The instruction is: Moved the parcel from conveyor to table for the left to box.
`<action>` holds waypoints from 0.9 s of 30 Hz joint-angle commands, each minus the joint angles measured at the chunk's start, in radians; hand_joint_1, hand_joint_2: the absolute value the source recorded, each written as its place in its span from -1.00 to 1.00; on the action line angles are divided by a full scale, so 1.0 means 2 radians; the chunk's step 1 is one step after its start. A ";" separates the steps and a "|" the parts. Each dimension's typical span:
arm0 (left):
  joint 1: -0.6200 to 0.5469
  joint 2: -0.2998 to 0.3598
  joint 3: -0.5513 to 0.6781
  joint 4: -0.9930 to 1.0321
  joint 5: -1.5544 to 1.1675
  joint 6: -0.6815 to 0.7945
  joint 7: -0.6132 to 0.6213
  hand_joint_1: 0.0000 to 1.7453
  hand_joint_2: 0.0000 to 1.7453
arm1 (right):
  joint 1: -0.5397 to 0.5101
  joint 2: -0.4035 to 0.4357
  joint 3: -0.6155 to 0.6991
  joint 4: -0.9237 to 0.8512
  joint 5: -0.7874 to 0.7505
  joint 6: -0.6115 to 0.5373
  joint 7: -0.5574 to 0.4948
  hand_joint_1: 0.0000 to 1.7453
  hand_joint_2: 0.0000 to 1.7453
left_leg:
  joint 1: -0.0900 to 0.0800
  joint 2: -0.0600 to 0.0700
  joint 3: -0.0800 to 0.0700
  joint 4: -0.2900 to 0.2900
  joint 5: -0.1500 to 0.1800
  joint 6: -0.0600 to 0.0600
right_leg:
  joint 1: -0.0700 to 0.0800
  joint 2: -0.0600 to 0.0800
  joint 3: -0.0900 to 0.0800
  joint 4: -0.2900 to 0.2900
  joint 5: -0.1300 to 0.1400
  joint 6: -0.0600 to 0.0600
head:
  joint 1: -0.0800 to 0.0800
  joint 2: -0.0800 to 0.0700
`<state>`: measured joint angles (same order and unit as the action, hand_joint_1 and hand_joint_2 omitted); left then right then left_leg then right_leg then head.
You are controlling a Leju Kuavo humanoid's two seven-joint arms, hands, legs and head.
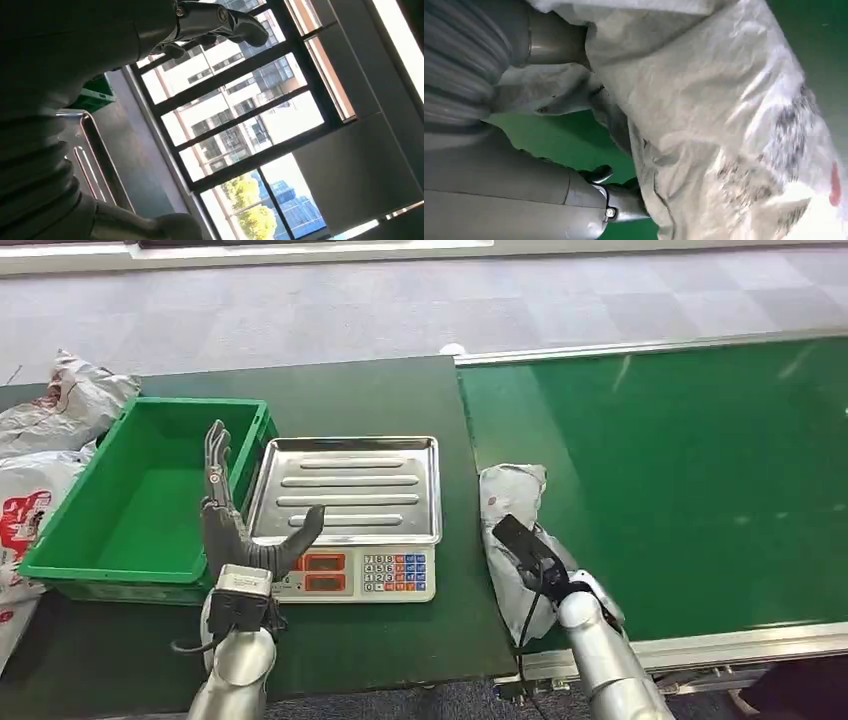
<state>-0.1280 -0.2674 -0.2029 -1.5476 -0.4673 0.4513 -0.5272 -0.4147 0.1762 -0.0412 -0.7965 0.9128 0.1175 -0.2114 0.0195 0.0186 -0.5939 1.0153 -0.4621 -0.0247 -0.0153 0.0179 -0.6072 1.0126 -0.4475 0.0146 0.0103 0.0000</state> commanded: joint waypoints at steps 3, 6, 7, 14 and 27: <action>-0.018 0.021 -0.005 0.028 0.000 0.004 -0.001 -1.00 1.00 | -0.042 0.003 0.090 0.059 -0.044 0.001 -0.023 0.98 1.00 | 0.000 0.002 0.002 -0.001 0.000 0.000 | 0.000 0.003 0.001 -0.001 0.001 -0.001 | 0.000 0.000; -0.018 0.021 -0.006 0.030 0.000 0.005 -0.002 -1.00 1.00 | -0.044 0.006 0.096 0.059 -0.046 0.001 -0.025 1.00 1.00 | 0.001 0.002 0.002 -0.001 0.000 -0.001 | 0.000 0.003 0.001 0.000 0.001 -0.001 | 0.000 0.000; -0.018 0.022 -0.006 0.031 0.000 0.005 -0.002 -1.00 1.00 | -0.043 0.006 0.101 0.057 -0.052 0.003 -0.035 1.00 1.00 | 0.001 0.001 0.002 -0.001 0.000 0.000 | 0.000 0.002 0.001 -0.001 0.001 -0.002 | 0.000 0.000; -0.015 0.024 -0.007 0.031 0.002 0.007 -0.004 -1.00 1.00 | -0.036 0.006 0.115 0.037 -0.067 -0.002 -0.039 1.00 1.00 | 0.001 0.000 0.003 -0.001 0.000 -0.001 | 0.001 0.001 0.002 0.000 0.000 -0.001 | 0.000 0.000; -0.015 0.023 -0.007 0.031 0.002 0.009 -0.003 -1.00 1.00 | -0.027 -0.001 0.117 0.022 -0.075 -0.001 -0.035 1.00 1.00 | 0.000 -0.002 0.002 -0.001 0.000 0.000 | 0.000 -0.002 0.003 -0.001 0.000 -0.001 | 0.000 0.000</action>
<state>-0.1313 -0.2586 -0.2033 -1.5320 -0.4669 0.4711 -0.5383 -0.4671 0.1968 0.1385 -0.7691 0.7645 0.1114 -0.2857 0.0193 0.0179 -0.5914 1.0155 -0.4626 -0.0267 -0.0151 0.0172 -0.6052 1.0132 -0.4472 0.0129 0.0103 0.0000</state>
